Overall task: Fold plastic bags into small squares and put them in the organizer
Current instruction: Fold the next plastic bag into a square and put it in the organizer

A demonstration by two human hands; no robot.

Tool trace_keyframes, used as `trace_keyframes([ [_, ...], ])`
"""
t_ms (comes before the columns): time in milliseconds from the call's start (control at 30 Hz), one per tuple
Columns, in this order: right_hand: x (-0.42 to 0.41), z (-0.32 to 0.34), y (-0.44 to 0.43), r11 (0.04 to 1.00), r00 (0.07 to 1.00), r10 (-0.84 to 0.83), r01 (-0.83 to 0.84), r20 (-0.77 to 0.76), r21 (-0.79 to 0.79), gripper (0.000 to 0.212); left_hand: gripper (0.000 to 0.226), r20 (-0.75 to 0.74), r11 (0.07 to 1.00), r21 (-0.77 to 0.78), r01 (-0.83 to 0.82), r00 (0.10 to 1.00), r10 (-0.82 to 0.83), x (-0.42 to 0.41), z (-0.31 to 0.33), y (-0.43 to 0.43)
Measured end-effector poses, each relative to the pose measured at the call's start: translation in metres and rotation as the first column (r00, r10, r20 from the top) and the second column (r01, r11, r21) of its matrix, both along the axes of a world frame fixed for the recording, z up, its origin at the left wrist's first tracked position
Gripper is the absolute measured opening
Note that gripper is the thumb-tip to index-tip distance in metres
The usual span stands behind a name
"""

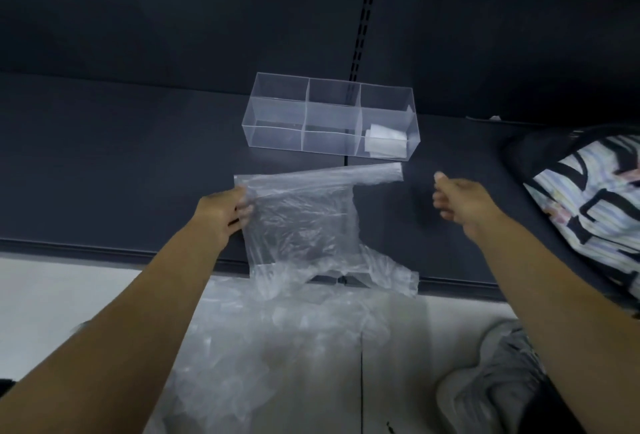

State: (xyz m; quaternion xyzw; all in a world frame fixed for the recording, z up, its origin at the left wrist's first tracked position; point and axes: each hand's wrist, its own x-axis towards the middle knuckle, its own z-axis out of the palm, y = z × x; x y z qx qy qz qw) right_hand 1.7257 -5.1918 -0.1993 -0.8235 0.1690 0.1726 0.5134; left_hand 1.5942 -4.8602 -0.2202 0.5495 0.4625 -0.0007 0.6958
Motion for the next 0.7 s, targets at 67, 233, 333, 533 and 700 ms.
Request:
trace_keyframes([
  [67,-0.030,-0.003,-0.012,0.999,0.994,-0.043,0.044,-0.104,0.001,0.037,0.024,-0.068,0.999,0.048,0.000,0.998,0.004,-0.019,-0.005,-0.006],
  [233,-0.119,-0.015,-0.022,0.973,0.944,-0.130,0.180,-0.304,0.144,0.048,0.023,-0.091,0.985,0.134,-0.112,0.988,0.125,-0.073,-0.021,-0.040],
  [333,-0.149,-0.018,-0.012,0.953,0.937,-0.118,0.200,-0.330,0.229,0.041,0.030,-0.100,0.972,0.174,-0.156,0.979,0.175,-0.097,-0.026,-0.065],
  [533,-0.154,-0.022,0.003,0.970,0.979,-0.164,0.182,-0.120,0.159,0.024,0.026,-0.207,0.992,0.062,-0.110,0.971,0.121,-0.113,-0.033,-0.092],
  [700,-0.131,-0.020,-0.019,0.974,0.976,-0.214,0.211,0.042,0.080,0.024,0.019,-0.138,0.966,0.080,-0.246,0.957,0.255,-0.108,-0.030,-0.076],
])
